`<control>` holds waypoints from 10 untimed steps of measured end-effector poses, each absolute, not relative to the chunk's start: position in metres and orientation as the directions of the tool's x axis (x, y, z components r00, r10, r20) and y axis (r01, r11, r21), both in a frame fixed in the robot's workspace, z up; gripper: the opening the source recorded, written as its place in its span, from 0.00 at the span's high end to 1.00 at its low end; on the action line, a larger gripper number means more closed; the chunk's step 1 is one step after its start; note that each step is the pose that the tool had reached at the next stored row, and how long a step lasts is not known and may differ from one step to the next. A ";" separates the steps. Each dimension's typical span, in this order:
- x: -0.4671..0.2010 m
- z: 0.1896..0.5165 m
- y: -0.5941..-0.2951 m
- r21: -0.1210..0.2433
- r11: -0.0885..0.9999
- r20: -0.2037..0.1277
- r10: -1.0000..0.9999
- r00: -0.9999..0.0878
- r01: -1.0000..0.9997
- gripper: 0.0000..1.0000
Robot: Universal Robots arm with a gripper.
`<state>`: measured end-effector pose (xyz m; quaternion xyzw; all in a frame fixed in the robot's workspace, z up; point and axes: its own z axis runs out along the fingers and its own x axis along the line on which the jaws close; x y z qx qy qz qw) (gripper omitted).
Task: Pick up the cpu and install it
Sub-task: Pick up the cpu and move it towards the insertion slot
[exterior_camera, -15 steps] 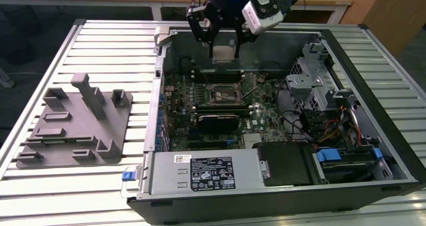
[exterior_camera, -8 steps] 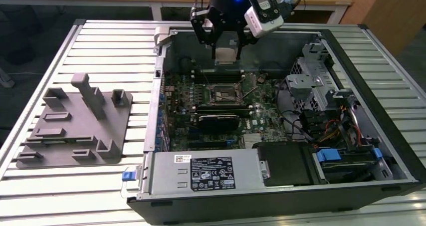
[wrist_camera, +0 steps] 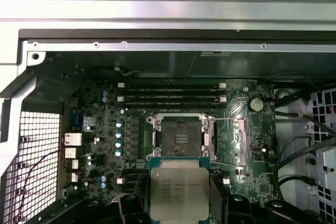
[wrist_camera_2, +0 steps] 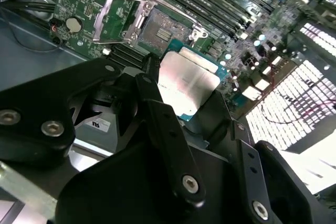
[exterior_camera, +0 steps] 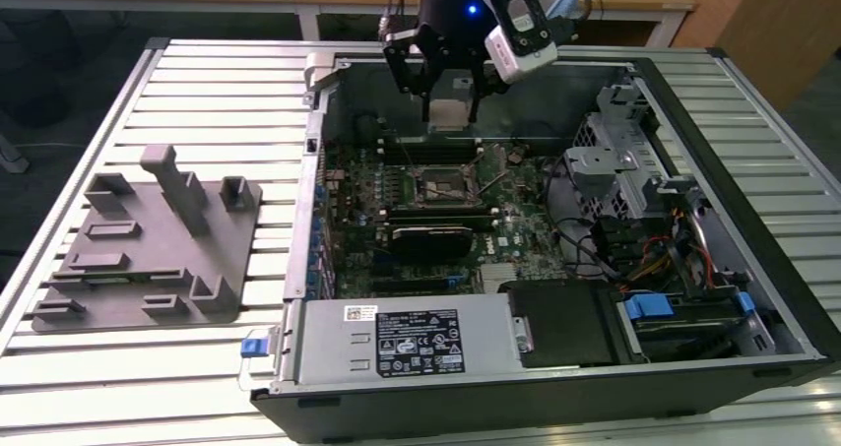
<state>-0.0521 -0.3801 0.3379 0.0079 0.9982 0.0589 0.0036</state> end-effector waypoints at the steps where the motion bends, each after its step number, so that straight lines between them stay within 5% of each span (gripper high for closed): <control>1: -0.052 0.336 -0.379 0.118 0.993 -0.006 0.016 -1.000 0.015 0.46; 10: -0.048 0.320 -0.375 0.110 0.994 -0.006 0.016 -1.000 0.016 0.46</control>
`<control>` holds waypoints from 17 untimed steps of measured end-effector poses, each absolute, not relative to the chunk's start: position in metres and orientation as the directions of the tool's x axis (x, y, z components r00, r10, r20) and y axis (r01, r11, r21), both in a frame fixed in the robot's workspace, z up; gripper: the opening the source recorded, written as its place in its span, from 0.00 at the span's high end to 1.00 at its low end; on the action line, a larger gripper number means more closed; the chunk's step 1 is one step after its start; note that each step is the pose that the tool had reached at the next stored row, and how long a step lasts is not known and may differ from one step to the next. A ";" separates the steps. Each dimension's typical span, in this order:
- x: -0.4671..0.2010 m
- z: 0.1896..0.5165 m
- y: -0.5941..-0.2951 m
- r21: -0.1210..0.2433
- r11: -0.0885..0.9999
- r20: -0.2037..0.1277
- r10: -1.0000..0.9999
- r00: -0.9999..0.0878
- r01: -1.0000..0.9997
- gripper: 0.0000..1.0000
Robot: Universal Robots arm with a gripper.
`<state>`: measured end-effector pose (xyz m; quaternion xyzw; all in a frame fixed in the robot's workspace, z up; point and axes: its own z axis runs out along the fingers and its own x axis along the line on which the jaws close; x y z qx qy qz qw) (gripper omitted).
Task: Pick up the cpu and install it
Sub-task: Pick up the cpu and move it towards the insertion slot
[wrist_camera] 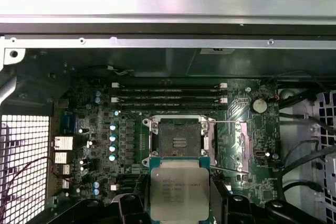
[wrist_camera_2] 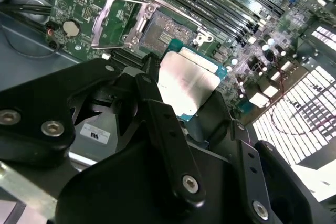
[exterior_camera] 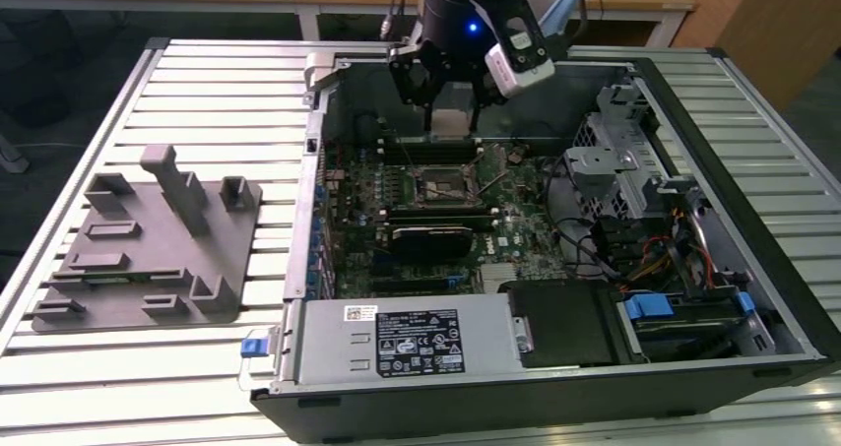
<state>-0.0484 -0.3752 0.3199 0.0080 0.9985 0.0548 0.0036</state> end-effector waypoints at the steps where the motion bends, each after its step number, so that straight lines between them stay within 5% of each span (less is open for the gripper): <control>1: -0.048 0.318 -0.375 0.107 0.994 -0.006 0.016 -1.000 0.015 0.46; 17: -0.043 0.294 -0.370 0.077 0.997 -0.007 0.016 -1.000 0.015 0.46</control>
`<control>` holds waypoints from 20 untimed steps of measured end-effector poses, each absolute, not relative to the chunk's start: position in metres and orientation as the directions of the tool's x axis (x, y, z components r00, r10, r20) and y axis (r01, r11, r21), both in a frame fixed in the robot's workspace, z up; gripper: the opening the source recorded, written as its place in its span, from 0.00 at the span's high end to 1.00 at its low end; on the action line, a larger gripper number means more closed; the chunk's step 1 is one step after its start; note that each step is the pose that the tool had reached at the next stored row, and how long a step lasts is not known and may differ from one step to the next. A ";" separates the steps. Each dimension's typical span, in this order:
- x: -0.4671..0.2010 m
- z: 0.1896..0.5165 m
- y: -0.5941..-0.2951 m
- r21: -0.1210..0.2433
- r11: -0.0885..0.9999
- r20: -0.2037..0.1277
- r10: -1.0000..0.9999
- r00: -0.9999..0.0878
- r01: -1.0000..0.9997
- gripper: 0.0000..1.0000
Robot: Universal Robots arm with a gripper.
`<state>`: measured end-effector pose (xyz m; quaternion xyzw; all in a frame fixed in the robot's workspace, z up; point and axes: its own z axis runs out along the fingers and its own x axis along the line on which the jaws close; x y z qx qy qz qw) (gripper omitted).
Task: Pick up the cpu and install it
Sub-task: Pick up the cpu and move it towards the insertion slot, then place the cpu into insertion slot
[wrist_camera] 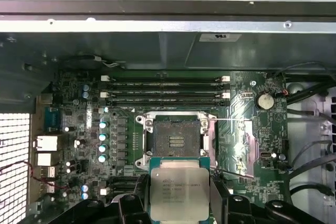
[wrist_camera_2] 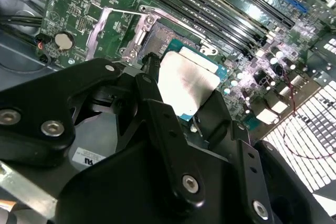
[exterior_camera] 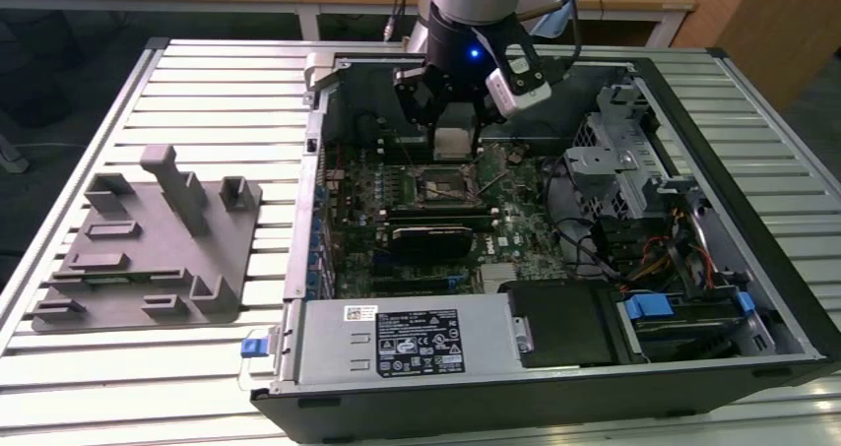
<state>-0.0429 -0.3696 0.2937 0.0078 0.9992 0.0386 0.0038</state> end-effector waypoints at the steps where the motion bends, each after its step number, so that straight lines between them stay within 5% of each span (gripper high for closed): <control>1: -0.043 0.294 -0.370 0.077 0.997 -0.007 0.016 -1.000 0.015 0.46; 20: -0.042 0.293 -0.370 0.077 0.994 -0.007 0.084 -0.996 0.083 0.46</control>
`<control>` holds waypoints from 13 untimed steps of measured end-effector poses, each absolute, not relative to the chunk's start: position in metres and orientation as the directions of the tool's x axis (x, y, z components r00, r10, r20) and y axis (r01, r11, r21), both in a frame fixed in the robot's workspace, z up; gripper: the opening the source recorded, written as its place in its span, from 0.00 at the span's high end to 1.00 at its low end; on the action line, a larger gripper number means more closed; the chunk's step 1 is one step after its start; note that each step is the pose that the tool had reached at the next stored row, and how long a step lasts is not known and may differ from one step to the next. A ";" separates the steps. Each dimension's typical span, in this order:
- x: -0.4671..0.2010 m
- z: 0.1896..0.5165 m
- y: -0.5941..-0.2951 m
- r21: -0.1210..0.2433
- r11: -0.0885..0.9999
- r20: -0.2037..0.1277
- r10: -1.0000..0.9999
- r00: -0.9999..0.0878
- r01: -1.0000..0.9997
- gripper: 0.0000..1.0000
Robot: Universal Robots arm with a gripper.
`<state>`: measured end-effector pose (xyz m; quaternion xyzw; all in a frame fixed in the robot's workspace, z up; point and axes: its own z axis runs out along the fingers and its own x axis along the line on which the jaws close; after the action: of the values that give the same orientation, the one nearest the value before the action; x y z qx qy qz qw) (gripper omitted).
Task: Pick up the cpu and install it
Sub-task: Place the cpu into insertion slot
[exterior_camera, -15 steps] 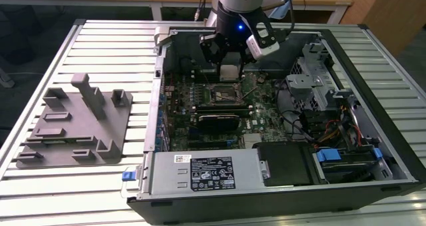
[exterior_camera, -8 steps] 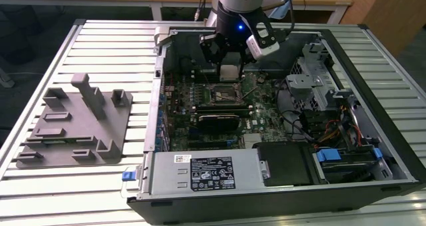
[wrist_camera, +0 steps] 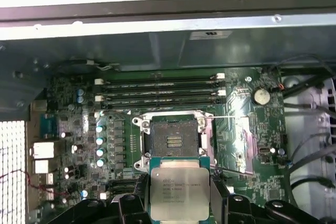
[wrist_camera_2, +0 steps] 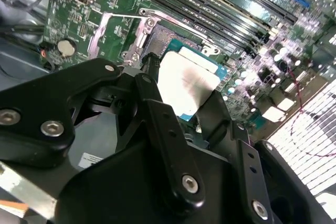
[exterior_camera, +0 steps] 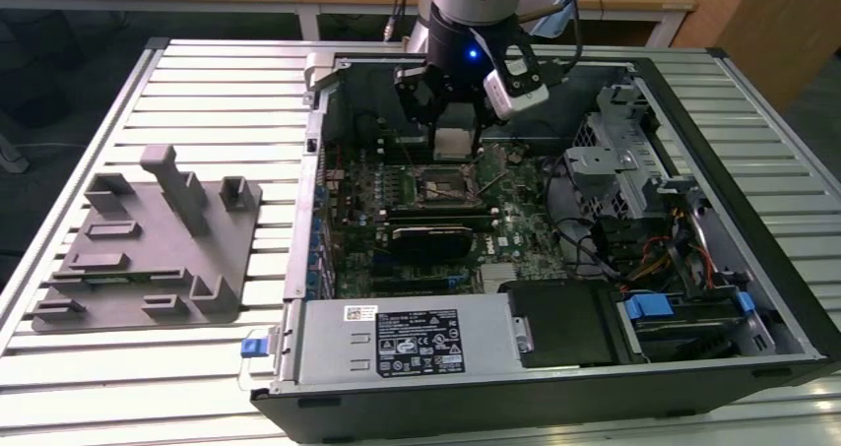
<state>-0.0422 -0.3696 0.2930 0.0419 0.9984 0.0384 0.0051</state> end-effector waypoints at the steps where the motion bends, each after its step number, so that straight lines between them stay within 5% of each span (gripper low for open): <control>1: -0.042 0.293 -0.370 0.077 0.992 -0.007 0.100 -0.995 0.099 0.46; 13: -0.042 0.293 -0.370 0.077 0.956 -0.007 0.284 -0.959 0.282 0.46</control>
<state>-0.0422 -0.3695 0.2928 0.1431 0.9890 0.0377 0.0090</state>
